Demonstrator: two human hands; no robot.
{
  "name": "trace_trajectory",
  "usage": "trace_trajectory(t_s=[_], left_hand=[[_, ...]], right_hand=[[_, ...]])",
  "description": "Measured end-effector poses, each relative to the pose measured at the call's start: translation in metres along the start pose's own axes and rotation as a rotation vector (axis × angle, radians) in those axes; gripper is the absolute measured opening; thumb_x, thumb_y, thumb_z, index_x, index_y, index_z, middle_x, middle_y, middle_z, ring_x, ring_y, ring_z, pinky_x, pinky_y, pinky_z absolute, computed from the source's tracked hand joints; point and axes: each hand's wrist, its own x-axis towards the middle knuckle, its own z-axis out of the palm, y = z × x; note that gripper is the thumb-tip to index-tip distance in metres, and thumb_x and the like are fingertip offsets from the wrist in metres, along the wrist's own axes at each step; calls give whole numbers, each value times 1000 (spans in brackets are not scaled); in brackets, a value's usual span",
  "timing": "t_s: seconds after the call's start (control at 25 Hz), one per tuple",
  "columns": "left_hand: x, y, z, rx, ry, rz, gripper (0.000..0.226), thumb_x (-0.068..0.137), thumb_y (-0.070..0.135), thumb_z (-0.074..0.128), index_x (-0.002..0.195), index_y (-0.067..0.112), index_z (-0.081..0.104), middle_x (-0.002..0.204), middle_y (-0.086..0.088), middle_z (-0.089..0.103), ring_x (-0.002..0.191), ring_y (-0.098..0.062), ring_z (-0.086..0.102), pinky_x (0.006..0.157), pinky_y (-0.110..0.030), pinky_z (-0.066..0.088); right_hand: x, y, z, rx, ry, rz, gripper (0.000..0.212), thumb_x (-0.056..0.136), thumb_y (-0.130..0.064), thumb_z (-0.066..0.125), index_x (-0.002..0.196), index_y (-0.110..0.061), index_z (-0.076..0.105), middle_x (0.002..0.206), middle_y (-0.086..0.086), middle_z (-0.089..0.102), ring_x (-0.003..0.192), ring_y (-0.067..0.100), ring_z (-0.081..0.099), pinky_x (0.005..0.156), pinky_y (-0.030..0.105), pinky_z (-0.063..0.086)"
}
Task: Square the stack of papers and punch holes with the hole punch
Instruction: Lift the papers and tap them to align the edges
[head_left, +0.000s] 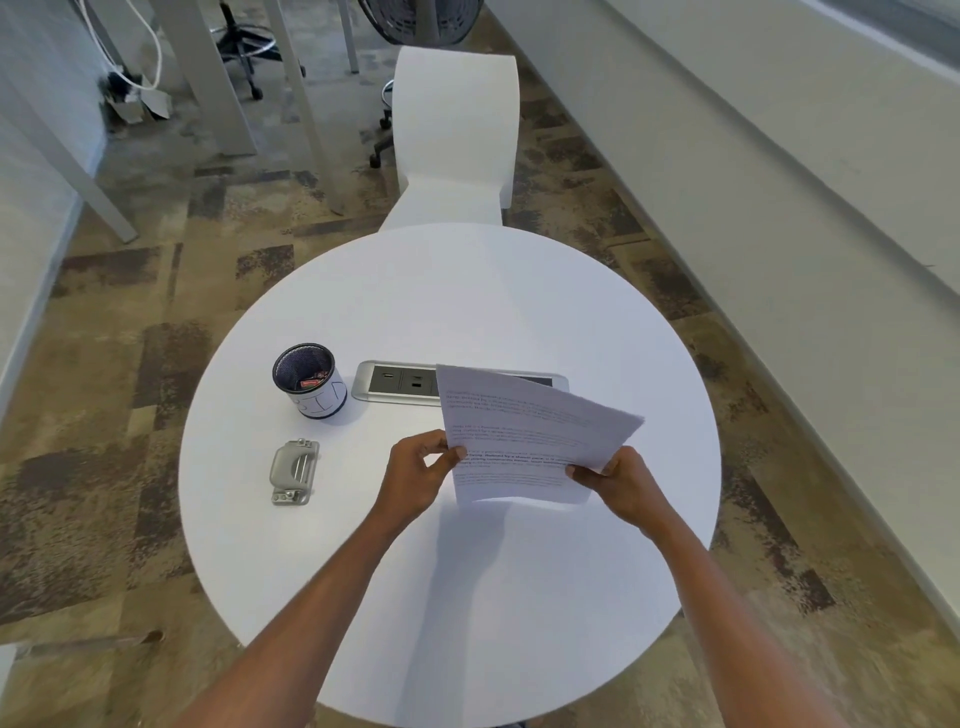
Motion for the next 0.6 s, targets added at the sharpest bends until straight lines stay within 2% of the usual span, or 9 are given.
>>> trace_trajectory(t_s=[0.08,0.12,0.24,0.32,0.44,0.52,0.6], left_hand=[[2,0,-1,5,-17,-4,16,88,18,68,103,19,74,103,10,75,91,-1,67,78,-5,46],[2,-1,0,28,-24,-5,15,88,18,67,102,17,73,103,7,75,92,-2,67,78,-6,46],[0,-1,5,53,-26,-2,15,90,12,63,99,5,73,101,-6,76,93,-17,70,81,-24,54],[-2,3,5,34,-17,6,15,91,10,62,96,1,73,97,-10,76,88,-20,70,79,-29,55],[-4,6,-3,-62,-59,-70,13,91,11,62,89,1,71,91,-6,74,80,-10,67,73,-22,54],[-8,4,-15,-128,-81,-136,11,90,11,64,87,2,70,86,-4,74,75,-5,66,70,-17,52],[-15,-3,-36,-178,-39,-207,7,88,5,65,86,9,71,78,-5,73,67,-8,65,63,-15,50]], right_hand=[[1,-1,-1,21,-57,-28,21,86,-8,72,100,-23,74,107,2,76,100,22,70,89,40,55],[0,-1,1,22,-73,-32,25,87,-6,71,106,-22,71,111,2,74,103,21,69,92,41,55],[-1,1,7,24,-82,-37,33,88,-8,70,119,-16,64,118,5,70,107,23,65,94,42,54],[0,-3,4,86,-56,-39,29,87,-13,73,114,-22,68,114,-2,73,104,16,69,89,35,55],[0,-19,0,153,-67,-41,12,86,-20,74,95,-29,75,99,-11,79,92,8,74,73,18,57],[-1,-23,9,180,-68,-35,6,85,-20,75,89,-23,77,92,-8,80,84,12,76,63,16,57],[-4,-20,24,220,-28,-6,5,84,-15,76,89,-14,78,89,-1,80,81,18,77,62,20,58]])
